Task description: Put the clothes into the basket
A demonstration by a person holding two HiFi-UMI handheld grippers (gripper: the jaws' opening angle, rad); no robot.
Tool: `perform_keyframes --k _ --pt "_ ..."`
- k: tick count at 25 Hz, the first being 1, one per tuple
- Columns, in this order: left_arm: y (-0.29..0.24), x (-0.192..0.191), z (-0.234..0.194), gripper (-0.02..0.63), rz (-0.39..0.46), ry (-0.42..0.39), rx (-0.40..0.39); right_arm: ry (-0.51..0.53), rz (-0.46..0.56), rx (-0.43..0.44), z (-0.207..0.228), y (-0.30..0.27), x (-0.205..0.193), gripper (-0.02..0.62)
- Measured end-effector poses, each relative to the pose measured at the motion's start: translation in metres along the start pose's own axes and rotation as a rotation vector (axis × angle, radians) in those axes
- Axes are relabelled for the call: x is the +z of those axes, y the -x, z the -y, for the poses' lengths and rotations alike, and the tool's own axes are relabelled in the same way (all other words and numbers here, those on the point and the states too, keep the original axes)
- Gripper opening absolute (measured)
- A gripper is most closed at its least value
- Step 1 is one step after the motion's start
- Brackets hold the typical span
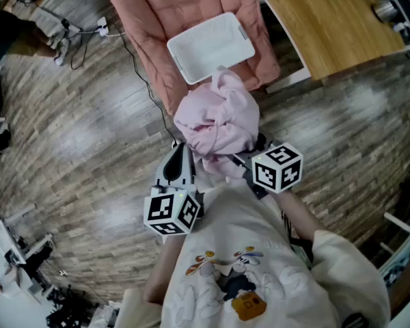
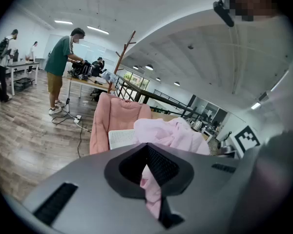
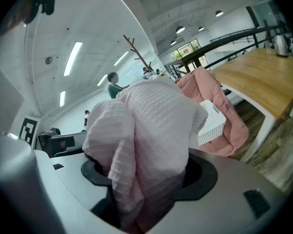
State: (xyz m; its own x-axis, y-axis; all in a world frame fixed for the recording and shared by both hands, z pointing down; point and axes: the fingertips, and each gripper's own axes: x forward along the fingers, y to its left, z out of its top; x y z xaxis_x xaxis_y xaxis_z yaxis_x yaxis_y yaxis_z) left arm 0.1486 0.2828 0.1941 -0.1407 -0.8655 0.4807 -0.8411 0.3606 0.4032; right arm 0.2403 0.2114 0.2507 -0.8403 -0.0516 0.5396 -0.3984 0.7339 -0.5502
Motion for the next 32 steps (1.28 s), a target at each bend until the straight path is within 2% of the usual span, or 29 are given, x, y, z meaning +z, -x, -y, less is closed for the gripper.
perform_keyframes --k 3,6,10,13,16,23,28,32 --pt "0.004 -0.009 -0.016 0.000 -0.041 -0.005 0.036 0.066 0.020 -0.082 -0.019 -0.001 -0.010 0.331" --pt "0.011 -0.014 -0.042 0.000 -0.090 -0.058 0.042 0.048 0.080 -0.155 -0.041 -0.002 -0.019 0.333" --pt "0.040 -0.015 -0.094 0.000 -0.168 -0.049 -0.002 -0.019 0.194 -0.242 -0.093 -0.007 -0.028 0.344" --pt "0.070 -0.014 -0.122 0.000 -0.189 -0.084 -0.049 -0.018 0.224 -0.300 -0.136 -0.013 -0.048 0.344" --pt "0.091 -0.022 -0.140 0.000 -0.219 -0.090 -0.079 -0.046 0.235 -0.322 -0.167 -0.018 -0.070 0.344" --pt "0.119 -0.038 -0.132 0.000 -0.219 -0.108 -0.133 -0.092 0.267 -0.376 -0.175 -0.006 -0.100 0.344" --pt "0.120 -0.026 -0.147 0.000 -0.262 -0.140 -0.184 -0.110 0.305 -0.447 -0.174 -0.013 -0.087 0.344" --pt "0.126 -0.016 -0.168 0.000 -0.280 -0.136 -0.216 -0.131 0.312 -0.485 -0.184 -0.023 -0.081 0.344"
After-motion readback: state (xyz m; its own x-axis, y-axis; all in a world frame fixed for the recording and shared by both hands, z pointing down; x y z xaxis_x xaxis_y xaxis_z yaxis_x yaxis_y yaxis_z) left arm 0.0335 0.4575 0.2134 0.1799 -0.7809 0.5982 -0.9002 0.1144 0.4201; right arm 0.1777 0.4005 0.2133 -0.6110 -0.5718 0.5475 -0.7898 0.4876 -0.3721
